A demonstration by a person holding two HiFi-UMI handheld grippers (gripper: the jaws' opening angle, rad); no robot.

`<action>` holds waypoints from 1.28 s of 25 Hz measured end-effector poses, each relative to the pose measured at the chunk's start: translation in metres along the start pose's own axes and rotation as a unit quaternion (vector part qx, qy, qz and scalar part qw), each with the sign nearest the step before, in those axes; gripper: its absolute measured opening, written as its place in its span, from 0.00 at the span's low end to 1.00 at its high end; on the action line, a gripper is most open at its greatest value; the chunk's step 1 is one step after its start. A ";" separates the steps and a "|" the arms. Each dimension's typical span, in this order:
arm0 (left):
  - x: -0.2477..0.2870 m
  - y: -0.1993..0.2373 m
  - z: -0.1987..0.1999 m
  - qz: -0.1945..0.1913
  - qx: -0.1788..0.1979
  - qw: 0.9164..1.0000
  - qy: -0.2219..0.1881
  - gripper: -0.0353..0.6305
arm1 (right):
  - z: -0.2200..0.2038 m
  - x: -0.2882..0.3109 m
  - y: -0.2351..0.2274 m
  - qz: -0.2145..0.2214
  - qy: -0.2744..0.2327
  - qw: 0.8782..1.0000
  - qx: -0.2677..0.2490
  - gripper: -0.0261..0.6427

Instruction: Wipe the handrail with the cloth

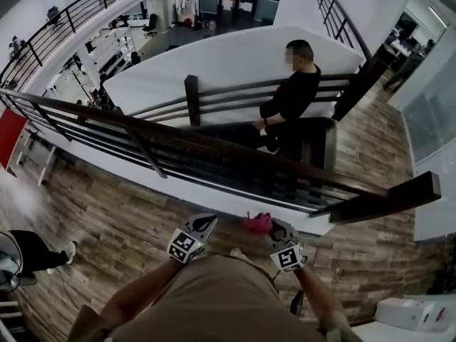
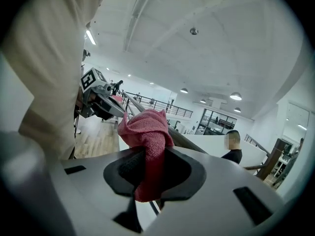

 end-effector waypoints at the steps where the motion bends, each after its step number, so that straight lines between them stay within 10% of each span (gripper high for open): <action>1: -0.001 0.002 0.000 0.003 0.000 1.000 -0.004 0.08 | 0.000 0.002 -0.002 0.002 0.004 1.000 0.000 0.17; 32: -0.020 0.018 -0.018 0.001 0.018 0.999 -0.032 0.08 | 0.014 0.041 0.028 0.071 0.052 0.995 -0.052 0.17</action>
Point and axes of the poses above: the fingertips, and each gripper's own axes: x forward along the fingers, y to its left, z out of its top, the point moved 10 cm from there along -x, backward along the fingers, and after that the axes turned 8 degrees about -y, right-handed, at the moved point
